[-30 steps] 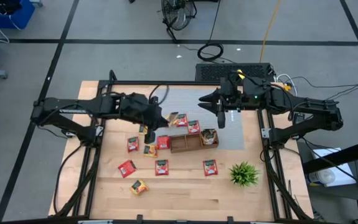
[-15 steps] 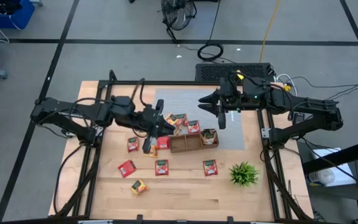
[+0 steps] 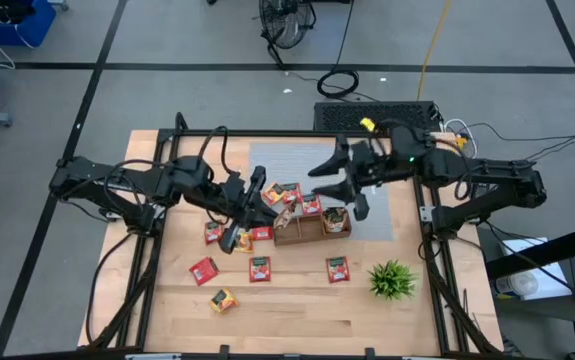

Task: Pick & Place Tea
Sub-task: Put the brown tea bag into the right section of the wooden organizer

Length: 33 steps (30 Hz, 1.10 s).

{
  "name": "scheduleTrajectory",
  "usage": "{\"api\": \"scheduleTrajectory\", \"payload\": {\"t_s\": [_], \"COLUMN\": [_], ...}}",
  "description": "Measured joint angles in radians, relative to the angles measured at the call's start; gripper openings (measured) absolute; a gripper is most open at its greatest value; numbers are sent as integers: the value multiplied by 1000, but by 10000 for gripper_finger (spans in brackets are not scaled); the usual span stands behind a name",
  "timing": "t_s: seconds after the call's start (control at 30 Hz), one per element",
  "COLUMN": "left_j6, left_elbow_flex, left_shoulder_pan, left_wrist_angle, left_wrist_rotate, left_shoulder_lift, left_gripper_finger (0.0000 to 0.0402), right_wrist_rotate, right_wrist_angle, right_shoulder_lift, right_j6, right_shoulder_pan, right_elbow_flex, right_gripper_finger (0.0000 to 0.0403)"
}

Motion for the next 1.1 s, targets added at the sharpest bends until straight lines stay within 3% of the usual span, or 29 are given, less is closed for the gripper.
{"api": "scheduleTrajectory", "payload": {"t_s": [0.23,0.73,0.9,1.1], "left_j6": [2,0,-1,-1], "left_elbow_flex": [0,0,0,0], "left_shoulder_pan": [0,0,0,0], "left_wrist_angle": [7,9,8,-3], "left_wrist_rotate": [0,18,18,18], "left_shoulder_lift": [0,0,0,0], "left_gripper_finger": [9,9,9,9], "right_wrist_rotate": [0,-55,-54,-55], "right_wrist_angle": [98,248,250,249], "right_shoulder_lift": [53,145,141,129], "right_j6": [2,59,99,142], "right_shoulder_pan": [43,114,115,115], "right_elbow_flex": [1,0,0,0], "right_gripper_finger": [200,198,163,75]}}
